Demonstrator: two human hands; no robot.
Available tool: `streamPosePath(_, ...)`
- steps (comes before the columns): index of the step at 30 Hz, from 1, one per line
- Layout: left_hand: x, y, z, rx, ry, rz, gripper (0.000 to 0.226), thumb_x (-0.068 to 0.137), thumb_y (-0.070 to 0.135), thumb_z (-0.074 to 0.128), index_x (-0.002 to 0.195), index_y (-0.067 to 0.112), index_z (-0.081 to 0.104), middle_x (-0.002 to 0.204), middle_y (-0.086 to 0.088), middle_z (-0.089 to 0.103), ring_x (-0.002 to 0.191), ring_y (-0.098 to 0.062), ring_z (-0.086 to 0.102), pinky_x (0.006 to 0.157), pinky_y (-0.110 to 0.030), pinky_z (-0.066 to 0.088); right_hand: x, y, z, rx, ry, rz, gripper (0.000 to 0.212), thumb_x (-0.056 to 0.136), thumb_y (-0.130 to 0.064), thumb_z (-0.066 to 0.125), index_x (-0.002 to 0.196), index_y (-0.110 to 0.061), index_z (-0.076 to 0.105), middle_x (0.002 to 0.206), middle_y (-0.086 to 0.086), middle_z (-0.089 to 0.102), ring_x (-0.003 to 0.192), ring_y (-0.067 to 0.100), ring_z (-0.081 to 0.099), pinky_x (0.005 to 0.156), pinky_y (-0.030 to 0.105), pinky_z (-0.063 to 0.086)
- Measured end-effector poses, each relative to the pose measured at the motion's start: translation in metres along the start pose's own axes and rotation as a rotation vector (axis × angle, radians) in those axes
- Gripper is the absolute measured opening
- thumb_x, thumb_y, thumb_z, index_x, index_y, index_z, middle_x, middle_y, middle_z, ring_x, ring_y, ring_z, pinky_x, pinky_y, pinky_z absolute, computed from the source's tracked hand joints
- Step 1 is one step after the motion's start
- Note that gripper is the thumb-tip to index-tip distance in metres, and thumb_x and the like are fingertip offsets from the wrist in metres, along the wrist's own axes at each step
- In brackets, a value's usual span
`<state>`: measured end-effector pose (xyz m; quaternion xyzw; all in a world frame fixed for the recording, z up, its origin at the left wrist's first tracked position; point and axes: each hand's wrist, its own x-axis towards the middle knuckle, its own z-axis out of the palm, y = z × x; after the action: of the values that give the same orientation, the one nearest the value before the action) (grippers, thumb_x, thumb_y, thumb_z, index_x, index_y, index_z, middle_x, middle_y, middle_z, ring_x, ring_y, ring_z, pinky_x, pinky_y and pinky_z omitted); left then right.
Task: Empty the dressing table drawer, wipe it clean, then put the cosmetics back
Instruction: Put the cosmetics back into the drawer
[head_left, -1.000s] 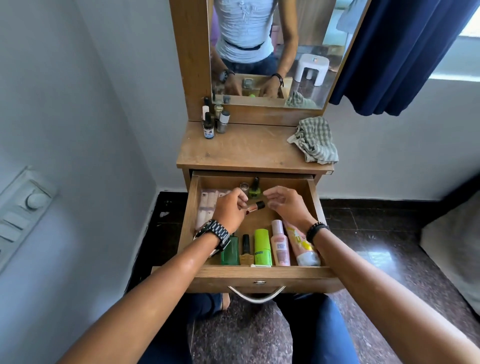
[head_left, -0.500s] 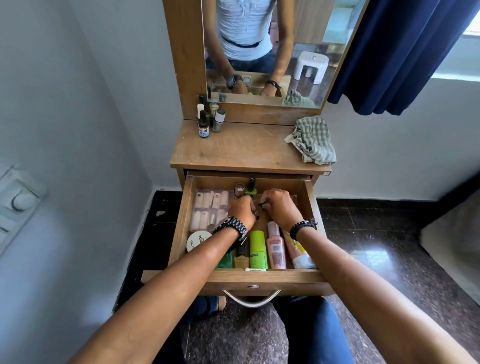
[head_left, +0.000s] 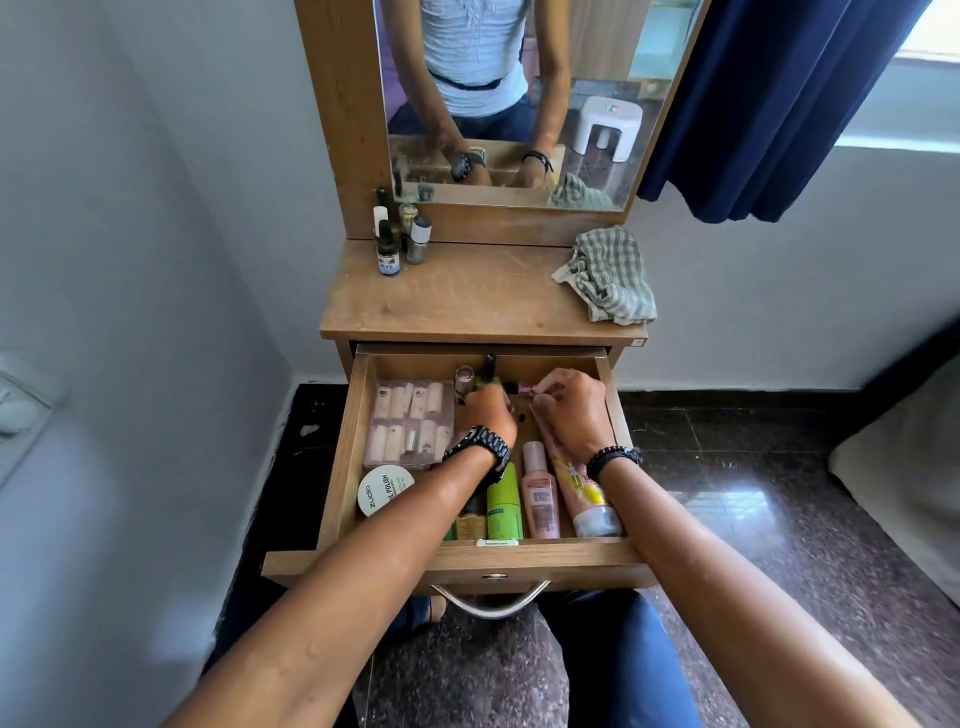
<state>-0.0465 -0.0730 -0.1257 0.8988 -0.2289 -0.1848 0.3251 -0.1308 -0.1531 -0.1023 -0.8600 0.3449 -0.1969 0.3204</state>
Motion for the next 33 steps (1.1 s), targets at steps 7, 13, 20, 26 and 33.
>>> streamPosePath(7, -0.006, 0.003, -0.001, -0.012, 0.026, 0.048, 0.015, 0.087, 0.008, 0.053, 0.098, 0.006, 0.064, 0.106, -0.017, 0.065, 0.097, -0.032, 0.061, 0.07, -0.028, 0.041, 0.0, -0.001, -0.003, 0.02, -0.009, 0.013, 0.008, 0.076, -0.001, 0.064, 0.075, -0.006, 0.07, 0.079, 0.004, 0.07, 0.073, 0.013, 0.06, 0.068, 0.018, 0.044)
streamPosePath(13, -0.014, 0.002, -0.019, -0.058, -0.003, 0.139, 0.014, 0.083, 0.003, 0.055, 0.087, 0.005, 0.068, 0.094, -0.014, 0.07, 0.091, -0.028, 0.064, 0.071, -0.026, 0.047, -0.001, -0.005, -0.011, 0.046, -0.009, 0.037, 0.005, 0.078, -0.004, 0.068, 0.076, -0.008, 0.071, 0.079, 0.004, 0.071, 0.074, 0.015, 0.064, 0.064, 0.012, 0.047)
streamPosePath(20, -0.021, -0.002, -0.077, -0.298, 0.037, 0.182, 0.008, 0.082, 0.001, 0.063, 0.08, 0.009, 0.065, 0.07, -0.01, 0.065, 0.069, -0.026, 0.069, 0.066, -0.037, 0.059, 0.005, -0.043, -0.015, 0.194, -0.055, -0.047, 0.011, 0.08, -0.003, 0.067, 0.076, -0.013, 0.069, 0.072, -0.002, 0.066, 0.064, 0.006, 0.059, 0.056, 0.008, 0.043)
streamPosePath(26, 0.007, -0.007, -0.131, -0.428, 0.175, 0.235, 0.002, 0.084, 0.01, 0.065, 0.086, 0.01, 0.063, 0.077, -0.002, 0.064, 0.063, -0.009, 0.065, 0.058, -0.026, 0.056, 0.038, -0.094, 0.003, 0.079, -0.129, -0.259, 0.005, 0.083, -0.006, 0.065, 0.082, -0.011, 0.067, 0.082, 0.002, 0.068, 0.076, 0.015, 0.064, 0.066, 0.019, 0.051)
streamPosePath(33, 0.062, -0.009, -0.164, -0.242, 0.526, 0.274, 0.025, 0.082, 0.01, 0.065, 0.106, 0.013, 0.061, 0.106, -0.007, 0.06, 0.097, -0.019, 0.058, 0.08, -0.023, 0.045, 0.091, -0.15, 0.025, -0.049, -0.091, -0.3, 0.039, 0.088, -0.005, 0.055, 0.126, -0.014, 0.052, 0.115, 0.009, 0.053, 0.106, 0.022, 0.053, 0.088, 0.026, 0.041)
